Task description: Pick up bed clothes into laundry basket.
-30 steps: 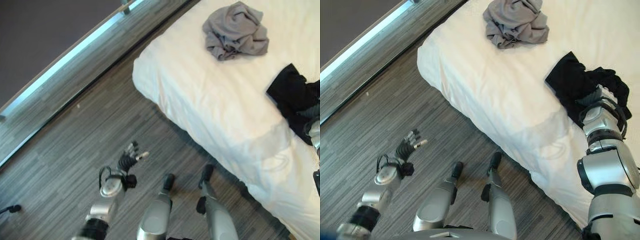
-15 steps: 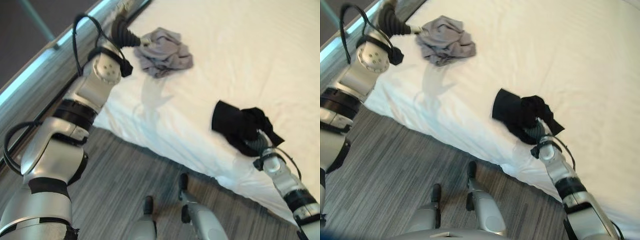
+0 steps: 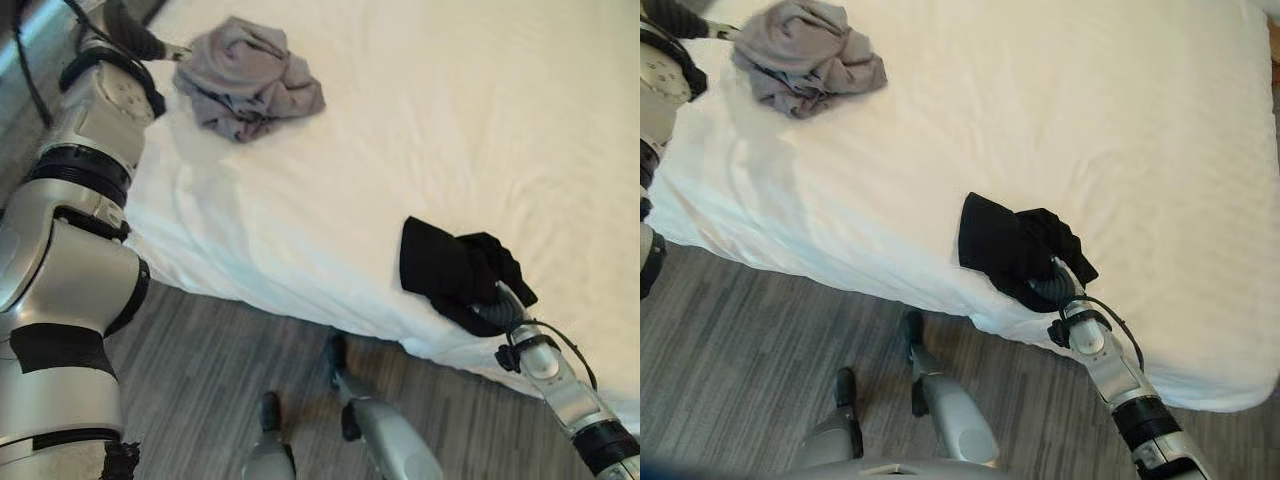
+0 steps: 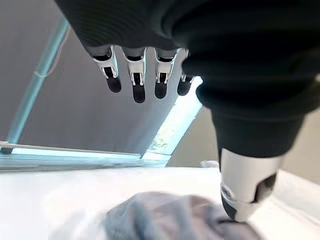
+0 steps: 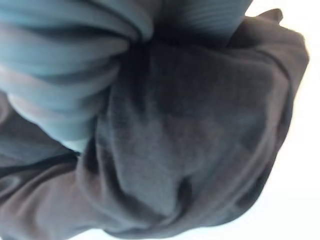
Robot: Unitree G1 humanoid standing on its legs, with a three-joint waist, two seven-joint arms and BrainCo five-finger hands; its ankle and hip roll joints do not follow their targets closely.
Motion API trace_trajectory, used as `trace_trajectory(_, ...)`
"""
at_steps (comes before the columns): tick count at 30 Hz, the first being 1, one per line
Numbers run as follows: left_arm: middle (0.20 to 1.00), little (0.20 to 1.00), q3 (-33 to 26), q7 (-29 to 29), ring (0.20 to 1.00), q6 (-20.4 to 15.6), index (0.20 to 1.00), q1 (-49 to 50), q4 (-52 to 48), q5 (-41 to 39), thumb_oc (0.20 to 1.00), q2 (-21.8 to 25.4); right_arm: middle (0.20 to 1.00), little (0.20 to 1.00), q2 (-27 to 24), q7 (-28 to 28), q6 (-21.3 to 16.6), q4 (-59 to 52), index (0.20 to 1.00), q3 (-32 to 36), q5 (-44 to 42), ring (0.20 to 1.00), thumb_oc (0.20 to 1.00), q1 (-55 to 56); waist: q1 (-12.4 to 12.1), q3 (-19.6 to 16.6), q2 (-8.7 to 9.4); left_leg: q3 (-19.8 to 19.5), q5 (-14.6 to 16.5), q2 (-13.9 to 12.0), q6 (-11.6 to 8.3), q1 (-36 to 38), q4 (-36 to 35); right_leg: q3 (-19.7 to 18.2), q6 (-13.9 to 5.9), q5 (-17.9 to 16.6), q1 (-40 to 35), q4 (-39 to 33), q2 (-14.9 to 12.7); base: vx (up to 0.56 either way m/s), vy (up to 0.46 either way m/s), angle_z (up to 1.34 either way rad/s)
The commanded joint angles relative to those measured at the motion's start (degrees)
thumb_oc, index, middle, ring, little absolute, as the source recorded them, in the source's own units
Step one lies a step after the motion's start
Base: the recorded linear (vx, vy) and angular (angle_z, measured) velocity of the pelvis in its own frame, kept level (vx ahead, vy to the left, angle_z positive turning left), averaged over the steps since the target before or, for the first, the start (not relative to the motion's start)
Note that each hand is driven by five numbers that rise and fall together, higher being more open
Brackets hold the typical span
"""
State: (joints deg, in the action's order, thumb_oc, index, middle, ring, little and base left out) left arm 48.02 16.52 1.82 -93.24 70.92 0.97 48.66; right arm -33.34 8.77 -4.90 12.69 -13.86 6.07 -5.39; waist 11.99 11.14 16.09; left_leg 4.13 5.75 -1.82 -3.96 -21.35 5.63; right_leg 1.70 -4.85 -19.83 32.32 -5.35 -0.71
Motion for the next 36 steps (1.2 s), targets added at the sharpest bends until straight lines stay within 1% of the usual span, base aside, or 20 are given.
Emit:
trace_trajectory(1,1.000,1.000,0.6,0.4,1.000,-3.7,1.000,-8.7,-3.2,-3.0,1.000,3.5,0.200,0.200,-1.7,0.6,0.3,1.5,0.200,3.9,-2.1,0.200,0.200,2.1,-0.5,8.0,-4.60,-2.6,-10.6,-5.1,0.23,-0.3,-10.6,2.2,-2.89,6.3,-6.4,0.3,-1.1,-0.01,-0.007,0.08)
trace_trajectory(4,1.000,1.000,-0.6,2.2,1.000,-5.6,1.000,-8.3,-8.0,-6.4,1.000,1.6,0.200,0.200,-0.6,1.5,-0.5,-0.9,0.200,3.8,-0.5,0.200,0.200,2.5,-0.2,9.4,-5.75,-3.5,-10.8,-4.6,0.32,-3.5,-10.6,2.5,-2.97,6.0,-3.5,0.3,-1.8,0.00,0.014,0.15)
trace_trajectory(8,1.000,1.000,-0.5,3.2,1.000,-6.1,1.000,-8.5,-9.2,-7.3,1.000,0.0,0.200,0.200,-0.3,1.7,-0.9,-1.3,0.200,2.7,0.2,0.200,0.200,2.7,0.1,9.6,-6.46,-3.4,-10.5,-4.5,0.36,-4.2,-10.6,2.4,-2.95,6.0,-2.6,0.3,-1.9,0.00,0.014,0.07)
trace_trajectory(14,1.000,1.000,2.6,2.4,1.000,-6.0,1.000,-9.9,-9.1,-4.8,1.000,-1.8,0.200,0.200,-1.2,2.1,-1.5,-1.4,0.200,2.6,-0.1,0.200,0.200,3.2,0.8,9.6,-7.68,-3.1,-10.1,-4.0,0.31,-5.5,-10.6,2.1,-3.12,6.0,-1.2,0.3,-2.3,0.00,0.014,-0.11)
trace_trajectory(16,1.000,1.000,4.9,0.4,1.000,-5.4,1.000,-10.0,-7.5,-2.4,1.000,-1.9,0.200,0.200,-1.5,2.3,-1.5,-0.9,0.200,2.8,-0.4,0.200,0.200,3.2,1.1,9.7,-7.95,-3.0,-10.0,-4.0,0.35,-5.8,-10.6,1.9,-3.22,5.7,-0.6,0.3,-2.3,0.00,0.000,0.00)
trace_trajectory(17,0.934,0.934,6.9,-1.8,0.934,-4.6,0.934,-10.0,-5.0,0.6,0.934,-1.8,0.200,0.200,-1.8,2.3,-1.4,-0.9,0.200,2.8,-0.3,0.200,0.200,3.3,1.4,9.8,-7.94,-2.9,-10.0,-4.0,0.32,-5.9,-10.6,1.7,-3.26,5.6,-0.4,0.3,-2.2,0.00,0.000,0.00)
trace_trajectory(18,0.705,0.705,8.0,-2.5,0.705,-4.3,0.705,-10.2,-4.1,2.3,0.705,-1.9,0.200,0.200,-1.9,2.2,-1.3,-1.0,0.200,2.9,-0.1,0.200,0.200,3.5,1.6,9.9,-7.95,-2.7,-9.9,-4.1,0.32,-6.0,-10.6,1.5,-3.31,5.5,-0.2,0.3,-2.1,0.00,0.000,0.00)
trace_trajectory(19,0.200,0.200,8.6,-3.7,0.200,-3.8,0.200,-9.9,-2.5,4.1,0.200,-1.9,0.200,0.200,-1.8,2.2,-1.2,-1.0,0.200,3.3,0.0,0.200,0.200,3.8,1.6,10.0,-7.91,-2.6,-9.9,-4.1,0.32,-6.1,-10.6,1.5,-3.34,5.4,-0.1,0.3,-2.0,0.00,0.000,0.00)
trace_trajectory(21,0.200,0.200,9.7,-4.7,0.200,-2.7,0.200,-8.6,-0.8,9.0,0.200,-2.2,0.200,0.200,-1.6,2.3,-1.0,-1.1,0.200,3.8,0.5,0.200,0.200,4.4,1.8,10.0,-7.95,-2.2,-9.8,-4.0,0.32,-5.9,-10.6,1.4,-3.34,5.1,0.0,0.3,-1.9,0.00,-0.001,-0.04)
trace_trajectory(22,0.200,0.200,9.7,-4.7,0.200,-2.7,0.200,-8.6,-0.8,9.0,0.200,-2.3,0.200,0.200,-1.6,2.3,-1.0,-1.1,0.200,3.8,0.5,0.200,0.200,4.5,1.8,10.0,-7.95,-2.2,-9.8,-4.0,0.32,-5.9,-10.6,1.4,-3.34,5.1,0.0,0.3,-1.9,-0.01,0.001,-0.18)
trace_trajectory(23,0.200,0.200,10.5,-4.0,0.200,-2.1,0.200,-6.9,-0.7,14.1,0.200,-3.3,0.200,0.200,-1.5,2.3,-1.2,-1.7,0.200,3.9,0.5,0.200,0.200,5.1,2.1,10.2,-7.68,-2.0,-9.8,-4.1,0.33,-5.5,-10.6,1.3,-3.26,5.2,-0.2,0.3,-1.8,-0.01,0.001,-0.23)
trace_trajectory(24,0.200,0.200,10.5,-4.0,0.200,-2.0,0.200,-6.8,-0.7,14.1,0.200,-3.3,0.200,0.200,-1.5,2.2,-1.2,-1.7,0.200,4.0,0.5,0.200,0.200,5.2,2.0,10.2,-7.68,-1.9,-9.8,-4.1,0.32,-5.4,-10.6,1.2,-3.26,5.2,-0.2,0.3,-1.8,0.00,0.000,0.00)
trace_trajectory(25,0.200,0.200,12.5,-3.7,0.200,-0.9,0.200,-4.6,-4.7,21.4,0.200,-3.8,0.200,0.200,-1.6,2.6,-1.5,-1.9,0.200,4.7,0.4,0.200,0.200,5.9,1.5,10.6,-7.94,-2.1,-9.6,-4.0,0.39,-5.0,-10.6,1.3,-3.22,5.4,-0.5,0.3,-1.8,-0.01,-0.010,0.15)
trace_trajectory(26,0.200,0.200,13.0,-3.7,0.200,-0.6,0.200,-3.1,-7.8,24.4,0.200,-3.7,0.200,0.200,-1.6,2.9,-1.5,-2.0,0.200,5.2,0.4,0.200,0.200,6.1,1.1,10.9,-8.13,-2.3,-9.6,-4.0,0.44,-4.8,-10.6,1.4,-3.24,5.6,-0.8,0.3,-1.8,-0.02,-0.016,0.13)
trace_trajectory(28,0.200,0.200,11.0,-3.4,0.200,-0.6,0.200,1.8,-16.2,27.6,0.200,-3.1,0.200,0.200,-1.3,3.3,-1.4,-1.8,0.200,6.0,0.6,0.200,0.200,6.8,-0.2,11.6,-8.50,-2.7,-9.4,-3.6,0.65,-4.1,-10.6,1.7,-3.18,5.9,-1.6,0.3,-2.0,-0.02,-0.017,-0.13)
trace_trajectory(31,0.200,0.200,7.9,-3.1,0.200,-0.9,0.200,7.4,-22.2,29.1,0.200,-2.2,0.200,0.200,-1.1,3.7,-1.4,-1.8,0.200,6.5,0.8,0.200,0.200,6.6,-1.5,12.2,-8.80,-3.3,-10.0,-3.1,0.78,-3.5,-10.6,2.1,-3.00,5.9,-2.7,0.3,-2.5,-0.04,-0.011,-0.05)
trace_trajectory(33,0.200,0.200,2.4,-3.1,0.200,-1.6,0.200,14.3,-28.6,27.3,0.200,0.7,0.200,0.200,-0.8,3.9,-1.2,-1.6,0.200,6.8,1.2,0.200,0.200,6.5,-3.0,12.6,-9.28,-3.6,-9.5,-3.1,0.76,-2.3,-10.6,2.5,-2.96,6.4,-4.3,0.3,-2.6,-0.02,-0.008,-0.01)
trace_trajectory(34,0.200,0.200,-6.2,-2.3,0.200,-2.7,0.200,24.6,-36.3,22.9,0.200,2.8,0.200,0.200,0.1,4.0,-0.7,-2.5,0.200,7.8,2.4,0.200,0.200,6.6,-4.6,12.6,-9.76,-3.9,-9.5,-2.8,0.72,-0.9,-10.6,3.1,-2.78,6.7,-6.1,0.3,-2.9,0.00,0.000,0.00)
trace_trajectory(35,0.200,0.200,-6.9,-2.4,0.200,-2.6,0.200,25.3,-36.8,23.0,0.200,3.0,0.200,0.200,-0.2,4.0,-0.7,-2.6,0.200,7.6,2.4,0.200,0.200,6.7,-4.3,12.6,-9.82,-3.9,-9.9,-2.7,0.74,-1.0,-10.6,3.1,-2.76,6.4,-6.0,0.3,-3.0,0.00,0.000,0.00)
trace_trajectory(36,0.200,0.200,-12.2,-2.3,0.200,-3.4,0.200,31.2,-38.7,19.0,0.200,2.5,0.200,0.200,0.4,3.8,-0.7,-3.4,0.200,8.0,1.5,0.200,0.200,6.4,-4.8,12.4,-9.96,-4.0,-9.9,-2.6,0.69,-0.1,-10.6,3.3,-2.66,6.6,-6.9,0.3,-3.1,0.00,0.000,0.00)
